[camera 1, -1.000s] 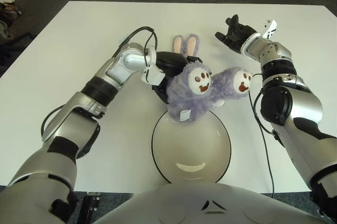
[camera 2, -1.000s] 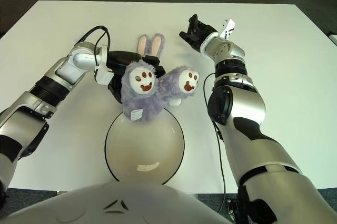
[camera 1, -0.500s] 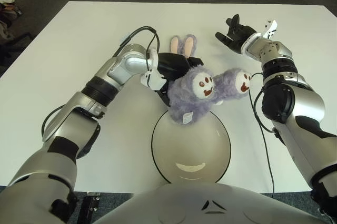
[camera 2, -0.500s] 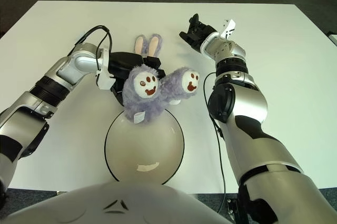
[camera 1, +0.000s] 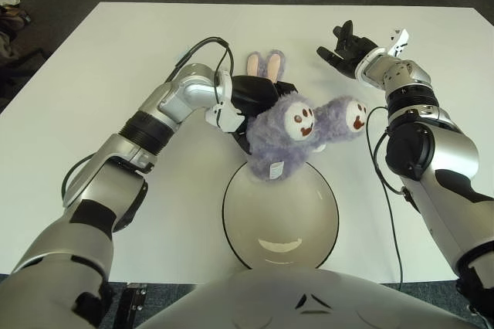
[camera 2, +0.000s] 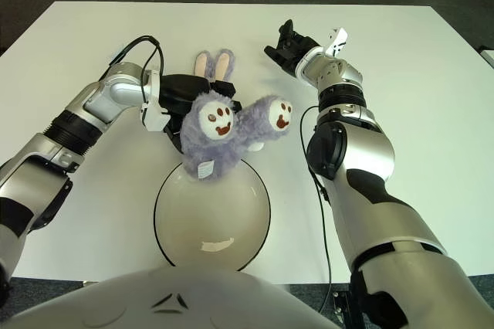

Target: Put the doll into the plate.

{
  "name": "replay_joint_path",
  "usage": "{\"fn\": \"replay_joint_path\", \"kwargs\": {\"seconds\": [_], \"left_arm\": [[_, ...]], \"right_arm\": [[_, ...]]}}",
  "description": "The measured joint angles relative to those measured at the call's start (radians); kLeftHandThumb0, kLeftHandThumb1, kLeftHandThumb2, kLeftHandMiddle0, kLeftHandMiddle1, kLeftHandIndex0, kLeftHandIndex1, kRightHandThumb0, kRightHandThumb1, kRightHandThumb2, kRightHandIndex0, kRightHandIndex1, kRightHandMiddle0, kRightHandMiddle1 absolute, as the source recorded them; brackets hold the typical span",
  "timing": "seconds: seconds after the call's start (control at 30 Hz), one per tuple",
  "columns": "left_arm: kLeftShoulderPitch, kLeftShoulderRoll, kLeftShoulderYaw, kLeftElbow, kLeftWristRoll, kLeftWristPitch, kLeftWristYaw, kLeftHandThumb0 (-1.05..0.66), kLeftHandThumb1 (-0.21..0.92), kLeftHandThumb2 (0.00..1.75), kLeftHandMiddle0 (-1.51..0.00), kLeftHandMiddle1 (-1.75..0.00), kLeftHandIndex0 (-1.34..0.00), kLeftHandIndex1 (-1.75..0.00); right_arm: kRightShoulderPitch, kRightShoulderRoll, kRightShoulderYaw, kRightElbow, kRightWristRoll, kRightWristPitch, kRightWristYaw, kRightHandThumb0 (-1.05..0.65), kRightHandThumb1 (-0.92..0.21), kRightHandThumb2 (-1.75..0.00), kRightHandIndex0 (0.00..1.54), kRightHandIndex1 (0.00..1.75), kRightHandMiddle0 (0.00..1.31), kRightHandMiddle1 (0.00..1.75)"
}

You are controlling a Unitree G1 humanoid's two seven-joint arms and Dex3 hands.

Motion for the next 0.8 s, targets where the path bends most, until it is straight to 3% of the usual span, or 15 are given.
{"fn": "replay_joint_path", "kwargs": {"seconds": [0.3,0.4,0.5,0.8], "left_arm": [[0.08,-0.033,0.083,-0.001,0.002,-0.029,0.143,0.0,0.25,1.25,-0.53,-1.75,-0.83,-1.28],[0.096,-0.046,0.11,0.008,0.003,-0.03,0.179,0.0,0.1,1.46,-0.65,-1.64,-0.83,-1.55],[0.086,-0.058,0.139,0.04,0.004,-0.027,0.221,0.0,0.01,1.57,-0.77,-1.52,-0.83,-1.68],[0.049,-0.055,0.167,0.031,-0.051,0.077,0.195,0.0,-0.06,1.63,-0.88,-1.43,-0.81,-1.74]], "right_arm": [[0.0,-0.001,0.002,-0.002,0.0,-0.003,-0.001,0.05,-0.05,-1.44,0.02,1.13,0.0,1.33],[0.0,-0.001,-0.001,-0.002,0.001,-0.003,-0.003,0.05,-0.05,-1.44,0.02,1.14,0.01,1.36],[0.0,-0.001,-0.001,-0.002,0.001,-0.002,-0.004,0.05,-0.05,-1.45,0.02,1.15,0.02,1.37],[0.0,-0.001,-0.001,-0.013,0.001,0.006,-0.005,0.06,-0.05,-1.45,0.02,1.14,0.0,1.36]]}}
